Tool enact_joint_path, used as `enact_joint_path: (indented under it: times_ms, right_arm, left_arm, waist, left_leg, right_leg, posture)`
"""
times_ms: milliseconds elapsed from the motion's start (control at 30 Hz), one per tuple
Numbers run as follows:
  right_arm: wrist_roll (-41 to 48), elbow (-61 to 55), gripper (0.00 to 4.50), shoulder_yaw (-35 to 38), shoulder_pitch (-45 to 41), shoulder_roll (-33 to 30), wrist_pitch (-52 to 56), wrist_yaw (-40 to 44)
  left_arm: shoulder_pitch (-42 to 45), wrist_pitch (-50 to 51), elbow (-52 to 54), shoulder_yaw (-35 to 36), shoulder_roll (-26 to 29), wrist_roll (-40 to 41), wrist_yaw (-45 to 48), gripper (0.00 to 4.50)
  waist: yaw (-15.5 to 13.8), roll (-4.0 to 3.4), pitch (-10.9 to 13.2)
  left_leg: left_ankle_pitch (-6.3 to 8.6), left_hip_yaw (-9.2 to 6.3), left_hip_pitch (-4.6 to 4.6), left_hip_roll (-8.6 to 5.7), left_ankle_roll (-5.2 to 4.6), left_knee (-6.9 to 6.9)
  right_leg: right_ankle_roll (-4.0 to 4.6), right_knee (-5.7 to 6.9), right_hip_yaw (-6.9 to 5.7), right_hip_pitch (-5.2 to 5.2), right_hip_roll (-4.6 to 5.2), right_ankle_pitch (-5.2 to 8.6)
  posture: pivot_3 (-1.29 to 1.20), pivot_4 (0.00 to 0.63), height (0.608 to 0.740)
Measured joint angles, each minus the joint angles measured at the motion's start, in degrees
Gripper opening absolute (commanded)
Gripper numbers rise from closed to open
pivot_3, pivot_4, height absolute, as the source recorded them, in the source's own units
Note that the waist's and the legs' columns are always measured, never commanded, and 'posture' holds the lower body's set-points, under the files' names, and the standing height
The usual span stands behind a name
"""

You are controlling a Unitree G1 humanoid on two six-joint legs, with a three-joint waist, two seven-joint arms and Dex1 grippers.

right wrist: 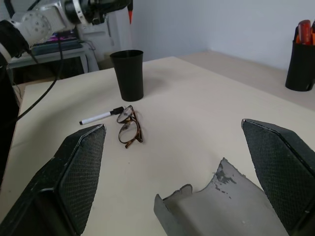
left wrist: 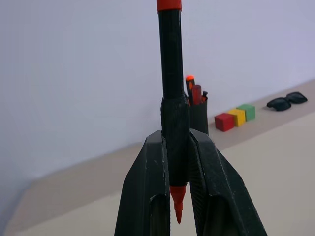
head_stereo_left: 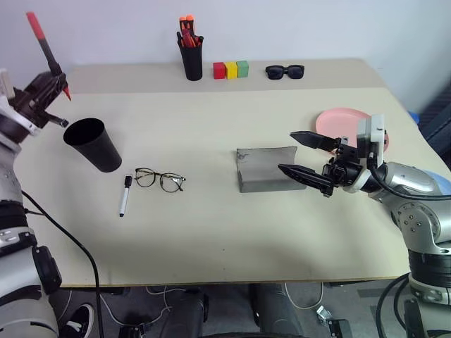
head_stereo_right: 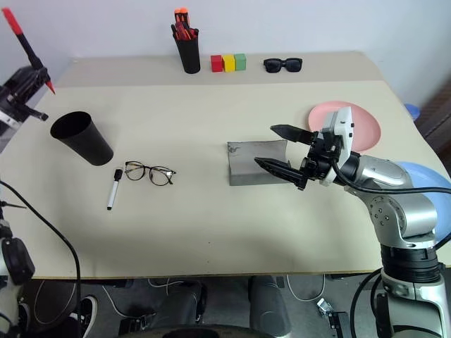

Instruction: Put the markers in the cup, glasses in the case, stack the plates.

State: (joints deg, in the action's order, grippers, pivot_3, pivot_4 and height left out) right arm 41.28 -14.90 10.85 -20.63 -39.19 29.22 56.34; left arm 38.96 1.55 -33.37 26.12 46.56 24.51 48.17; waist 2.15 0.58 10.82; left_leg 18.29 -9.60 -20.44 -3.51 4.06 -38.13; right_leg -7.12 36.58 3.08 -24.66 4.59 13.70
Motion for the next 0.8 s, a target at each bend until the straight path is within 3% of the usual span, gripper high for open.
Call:
enact_joint_path:
  times_ms: [333,800]
  right_arm:
    - [-0.59,0.5,4.5,0.0,0.06,-0.01,-0.89,0.58]
    - [-1.23,0.51,4.5,0.0,0.46,-0.18,-0.9,0.31]
  left_arm:
    - [-5.91,0.02,-0.19,1.89,-3.17,2.53,-0.46,0.03]
    - [-7.72,-8.17,-3.88,2.17,-5.95,1.69,-0.37,0.03]
  waist:
    - [-0.02,0.01,0.0]
    - [-0.11,0.02,-0.01]
  left_leg:
    - [0.0,0.0,0.0,0.0,0.0,-0.01]
    - [0.0,0.0,0.0,0.0,0.0,0.0]
  right_leg:
    - [0.0,0.01,0.0,-0.01,0.01,0.0]
    - [0.01,0.0,0.0,-0.01,0.01,0.0]
  posture:
    - [0.0,0.15,0.74]
    - [0.0,0.15,0.74]
